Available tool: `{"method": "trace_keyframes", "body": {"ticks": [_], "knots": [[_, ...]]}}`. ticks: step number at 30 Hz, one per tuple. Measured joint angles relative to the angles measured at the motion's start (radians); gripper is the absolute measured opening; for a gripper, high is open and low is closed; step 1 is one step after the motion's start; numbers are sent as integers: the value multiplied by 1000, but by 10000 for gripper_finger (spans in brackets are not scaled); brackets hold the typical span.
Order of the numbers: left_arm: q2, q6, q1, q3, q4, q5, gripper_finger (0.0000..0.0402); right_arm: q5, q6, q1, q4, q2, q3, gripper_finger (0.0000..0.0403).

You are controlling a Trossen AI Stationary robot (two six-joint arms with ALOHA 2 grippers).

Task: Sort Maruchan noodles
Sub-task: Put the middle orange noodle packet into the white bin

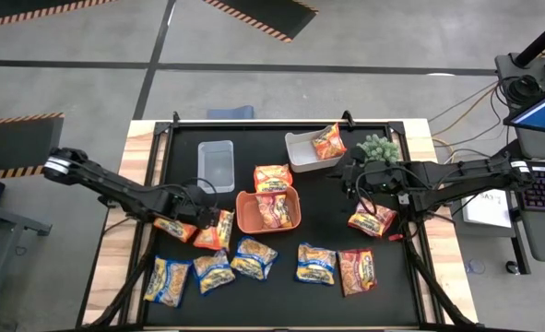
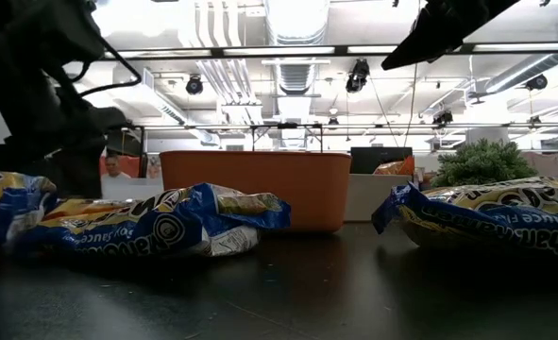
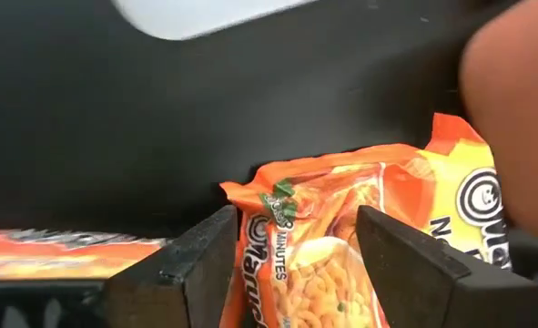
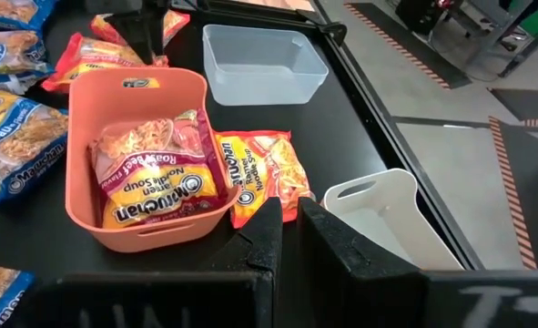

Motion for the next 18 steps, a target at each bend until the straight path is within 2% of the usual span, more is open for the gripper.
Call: {"method": "trace_keyframes", "body": {"ticks": [9,14,18], "knots": [[98,-10,0,3,64,14,181,0,-1,0,-4,0,0,27],[135,-3,0,18,60,19,134,0,0,0,-7,0,0,27],[140,49,-1,40,51,41,78,0,0,0,-7,0,0,27]]}}
